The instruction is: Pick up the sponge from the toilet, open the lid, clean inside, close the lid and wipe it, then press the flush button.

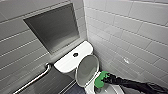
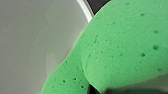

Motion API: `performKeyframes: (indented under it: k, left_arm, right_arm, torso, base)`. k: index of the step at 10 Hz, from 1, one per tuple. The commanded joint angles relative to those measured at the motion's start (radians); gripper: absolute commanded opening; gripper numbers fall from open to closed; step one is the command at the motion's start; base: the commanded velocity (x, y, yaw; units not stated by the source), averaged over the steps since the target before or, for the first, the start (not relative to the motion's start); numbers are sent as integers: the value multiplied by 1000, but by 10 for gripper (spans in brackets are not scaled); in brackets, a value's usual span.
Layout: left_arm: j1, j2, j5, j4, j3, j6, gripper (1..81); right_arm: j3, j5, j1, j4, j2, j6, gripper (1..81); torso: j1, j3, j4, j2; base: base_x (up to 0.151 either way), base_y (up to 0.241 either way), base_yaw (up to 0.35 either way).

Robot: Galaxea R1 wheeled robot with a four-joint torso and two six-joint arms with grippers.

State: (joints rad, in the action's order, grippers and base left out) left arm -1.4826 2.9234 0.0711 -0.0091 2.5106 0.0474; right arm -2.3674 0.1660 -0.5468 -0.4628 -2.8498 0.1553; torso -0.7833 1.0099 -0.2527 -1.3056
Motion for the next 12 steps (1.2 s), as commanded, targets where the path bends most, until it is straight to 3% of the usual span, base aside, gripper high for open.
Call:
performKeyframes:
  k: [1,5,8,10,12]
  left_arm:
    - [-20,-13,-83,-9,5,-3,811]
    - [-20,-13,-85,-9,5,-3,811]
    - [-20,-10,-83,-9,5,-3,811]
    - [-20,-4,-85,-8,5,-1,811]
    - [-20,-1,-83,-6,5,-1,811]
  right_arm:
    - [-273,50,132,0,-177,-2,10]
    - [-390,37,104,-13,-206,-3,10]
    - [-390,38,43,-22,-154,-7,10]
    - [-285,17,1,-28,-70,-8,10]
    - [-30,-47,-32,-60,93,-7,10]
  torso:
    - [0,0,0,0]
    - [0,0,0,0]
    - [0,0,0,0]
    - [0,0,0,0]
    - [0,0,0,-1]
  base:
    - [0,0,0]
    - [0,0,0]
    - [0,0,0]
    - [0,0,0]
    - [0,0,0]
